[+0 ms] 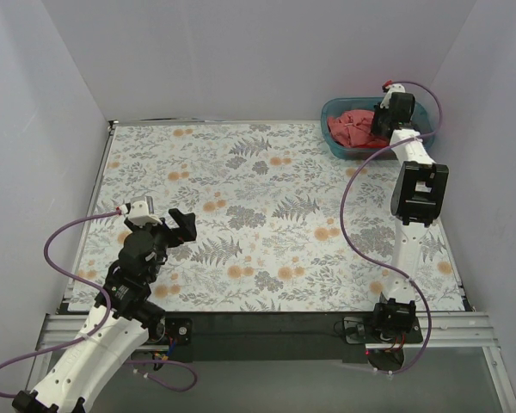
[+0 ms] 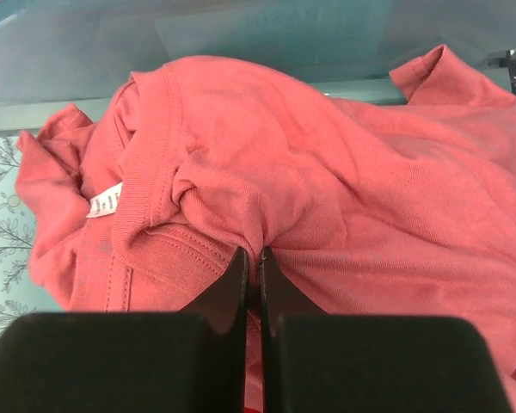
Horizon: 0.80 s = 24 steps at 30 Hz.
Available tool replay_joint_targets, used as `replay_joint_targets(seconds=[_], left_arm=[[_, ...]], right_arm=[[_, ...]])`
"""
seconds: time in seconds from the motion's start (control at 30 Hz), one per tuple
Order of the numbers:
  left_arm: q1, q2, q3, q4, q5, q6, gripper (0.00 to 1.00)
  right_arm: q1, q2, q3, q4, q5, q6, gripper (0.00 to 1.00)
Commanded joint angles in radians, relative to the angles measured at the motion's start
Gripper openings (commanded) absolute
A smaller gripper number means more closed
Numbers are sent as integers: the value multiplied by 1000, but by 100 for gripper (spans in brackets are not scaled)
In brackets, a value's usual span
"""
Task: Fold and stack the t-shirts
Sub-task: Grab the tshirt from the pile, then move the tshirt to the center of the board
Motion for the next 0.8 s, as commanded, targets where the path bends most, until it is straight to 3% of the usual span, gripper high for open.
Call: replay_joint_targets(seconds=[0.0, 0.4, 0.77], left_arm=[[6, -5, -3, 16, 6, 14, 94], [6, -41, 3, 11, -5, 24, 94], [6, -122, 9, -6, -5, 34, 94]], right_arm=[[10, -124, 27, 53, -47, -7, 1], [63, -549, -78, 199, -10, -47, 1], [88, -1055, -334, 197, -192, 54, 1]])
